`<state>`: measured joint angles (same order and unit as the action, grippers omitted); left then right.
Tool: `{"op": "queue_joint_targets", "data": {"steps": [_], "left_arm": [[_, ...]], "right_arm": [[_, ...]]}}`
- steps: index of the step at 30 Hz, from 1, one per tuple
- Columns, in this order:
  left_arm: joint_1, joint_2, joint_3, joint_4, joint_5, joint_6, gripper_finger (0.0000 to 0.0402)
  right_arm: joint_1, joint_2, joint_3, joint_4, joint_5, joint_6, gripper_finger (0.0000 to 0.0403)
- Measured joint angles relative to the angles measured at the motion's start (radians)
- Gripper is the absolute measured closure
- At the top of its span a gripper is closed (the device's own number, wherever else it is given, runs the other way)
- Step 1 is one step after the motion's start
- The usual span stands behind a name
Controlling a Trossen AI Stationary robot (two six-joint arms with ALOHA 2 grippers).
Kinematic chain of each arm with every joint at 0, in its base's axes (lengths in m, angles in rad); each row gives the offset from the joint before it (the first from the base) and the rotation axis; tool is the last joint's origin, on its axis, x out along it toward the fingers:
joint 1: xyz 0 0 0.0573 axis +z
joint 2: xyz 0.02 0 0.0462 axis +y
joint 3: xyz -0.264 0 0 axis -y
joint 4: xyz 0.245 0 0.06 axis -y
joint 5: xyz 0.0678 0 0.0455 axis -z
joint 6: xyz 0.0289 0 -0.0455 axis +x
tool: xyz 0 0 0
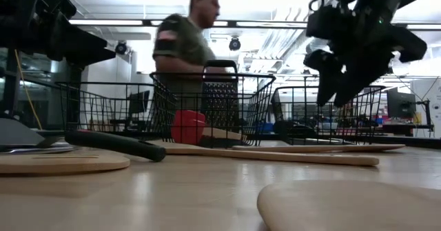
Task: Pick & Place Kitchen Items
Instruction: Put the light brown wooden serving spoon into the left wire basket
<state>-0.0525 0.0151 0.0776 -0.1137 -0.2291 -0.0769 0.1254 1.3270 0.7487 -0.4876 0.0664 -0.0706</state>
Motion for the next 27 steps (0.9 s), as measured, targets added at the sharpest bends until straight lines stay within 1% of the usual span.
{"op": "queue_joint_targets", "data": {"steps": [11, 27], "left_arm": [[0.000, 0.000, 0.000, 0.000, 0.000, 0.000, 0.0165], [0.000, 0.000, 0.000, 0.000, 0.000, 0.000, 0.0165]], "right_arm": [[-0.037, 0.009, -0.033, -0.007, -0.017, -0.004, 0.0225], [-0.063, 0.120, -0.033, 0.007, -0.022, -0.021, 0.0225]]}}
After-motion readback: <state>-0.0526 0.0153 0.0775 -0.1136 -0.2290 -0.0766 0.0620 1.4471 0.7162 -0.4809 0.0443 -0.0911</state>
